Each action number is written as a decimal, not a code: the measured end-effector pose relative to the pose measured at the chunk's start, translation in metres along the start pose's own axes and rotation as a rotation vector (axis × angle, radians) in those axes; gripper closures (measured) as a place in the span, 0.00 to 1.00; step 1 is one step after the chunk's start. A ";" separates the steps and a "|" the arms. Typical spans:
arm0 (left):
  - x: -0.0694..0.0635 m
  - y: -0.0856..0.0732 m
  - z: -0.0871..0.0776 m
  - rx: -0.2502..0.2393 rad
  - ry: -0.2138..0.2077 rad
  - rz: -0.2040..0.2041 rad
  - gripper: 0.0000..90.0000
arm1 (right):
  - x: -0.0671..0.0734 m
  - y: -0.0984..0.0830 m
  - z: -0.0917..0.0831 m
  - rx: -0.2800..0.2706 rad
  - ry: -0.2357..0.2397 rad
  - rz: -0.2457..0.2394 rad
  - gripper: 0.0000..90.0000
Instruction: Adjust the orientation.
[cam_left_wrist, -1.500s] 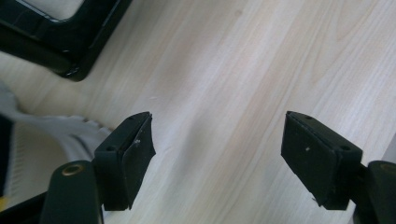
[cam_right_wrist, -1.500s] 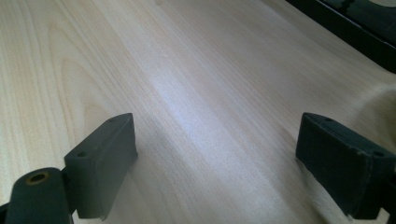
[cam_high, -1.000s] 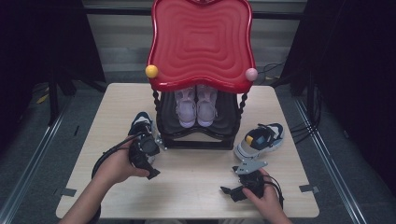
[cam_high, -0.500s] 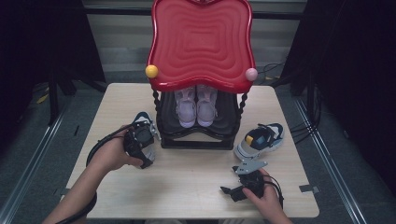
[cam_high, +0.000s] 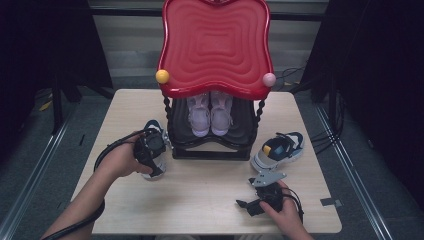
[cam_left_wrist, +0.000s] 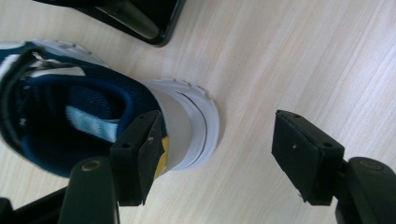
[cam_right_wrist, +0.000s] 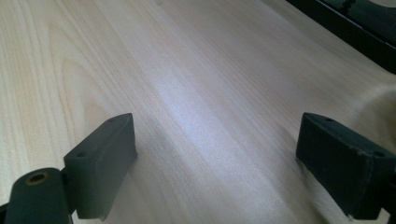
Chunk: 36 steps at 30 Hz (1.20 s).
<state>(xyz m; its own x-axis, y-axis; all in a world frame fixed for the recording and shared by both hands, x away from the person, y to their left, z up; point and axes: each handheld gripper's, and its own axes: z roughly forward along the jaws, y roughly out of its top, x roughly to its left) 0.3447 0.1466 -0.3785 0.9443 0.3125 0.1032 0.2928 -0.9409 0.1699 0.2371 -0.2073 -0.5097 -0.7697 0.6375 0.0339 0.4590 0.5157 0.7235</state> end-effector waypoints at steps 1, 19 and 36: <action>0.000 0.000 -0.002 -0.004 -0.002 -0.008 0.36 | 0.000 0.000 0.000 0.000 0.000 0.000 0.13; 0.025 -0.010 0.020 0.088 0.052 0.048 0.52 | 0.000 0.000 0.000 -0.001 0.002 -0.004 0.13; -0.007 -0.006 -0.005 0.071 -0.037 0.062 0.78 | 0.000 0.000 0.000 0.000 0.003 -0.004 0.13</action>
<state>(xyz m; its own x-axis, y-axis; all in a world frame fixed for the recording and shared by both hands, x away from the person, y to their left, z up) 0.3358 0.1512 -0.3755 0.9656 0.2492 0.0750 0.2419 -0.9657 0.0942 0.2375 -0.2074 -0.5097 -0.7728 0.6338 0.0326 0.4555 0.5181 0.7239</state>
